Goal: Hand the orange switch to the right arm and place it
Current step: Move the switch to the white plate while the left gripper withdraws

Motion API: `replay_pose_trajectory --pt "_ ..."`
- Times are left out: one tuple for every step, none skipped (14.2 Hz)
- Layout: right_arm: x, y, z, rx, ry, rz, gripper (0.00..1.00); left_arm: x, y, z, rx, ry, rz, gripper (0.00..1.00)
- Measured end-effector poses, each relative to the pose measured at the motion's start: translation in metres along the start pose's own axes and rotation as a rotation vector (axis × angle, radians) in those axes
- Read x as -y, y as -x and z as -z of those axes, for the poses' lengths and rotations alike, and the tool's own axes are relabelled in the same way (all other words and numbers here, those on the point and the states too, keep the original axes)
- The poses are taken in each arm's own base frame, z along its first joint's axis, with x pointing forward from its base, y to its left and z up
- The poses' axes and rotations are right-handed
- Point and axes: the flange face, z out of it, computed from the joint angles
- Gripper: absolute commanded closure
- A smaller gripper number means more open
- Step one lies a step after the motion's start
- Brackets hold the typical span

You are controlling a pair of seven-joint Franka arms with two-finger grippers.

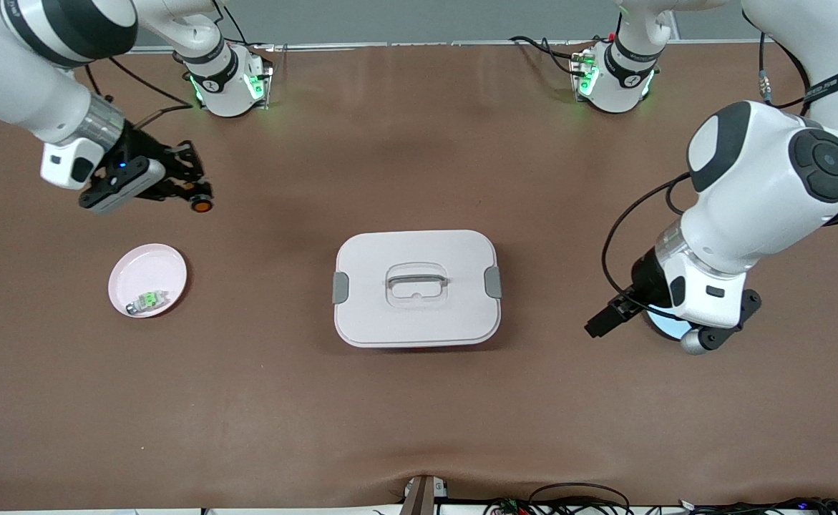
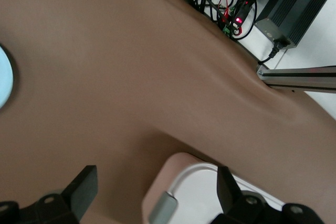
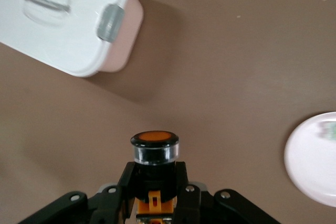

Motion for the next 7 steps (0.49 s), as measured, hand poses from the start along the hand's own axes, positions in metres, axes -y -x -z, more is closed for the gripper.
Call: replay_pose_trajectory --pt "-0.010 0.004 0.002 0.021 0.049 0.059 0.89 0.008 -0.007 0.000 -0.001 -0.017 -0.006 0.00" --pt "-0.017 0.006 0.004 0.049 0.108 0.120 0.89 0.019 -0.015 0.000 0.005 -0.036 0.002 0.00" --pt "-0.021 0.007 0.006 0.074 0.160 0.169 0.89 0.032 -0.026 0.001 0.014 -0.056 0.014 0.00" --pt "-0.022 0.007 0.008 0.095 0.201 0.207 0.89 0.045 -0.035 0.001 0.025 -0.075 0.029 0.00" --pt "-0.024 0.007 0.009 0.112 0.231 0.240 0.89 0.057 -0.042 0.002 0.036 -0.094 0.043 0.00" --pt "-0.025 0.007 0.010 0.126 0.252 0.278 0.90 0.067 -0.048 0.003 0.044 -0.112 0.051 0.00" --pt "-0.028 0.008 0.011 0.138 0.264 0.330 0.90 0.075 -0.051 0.005 0.054 -0.132 0.049 0.00"
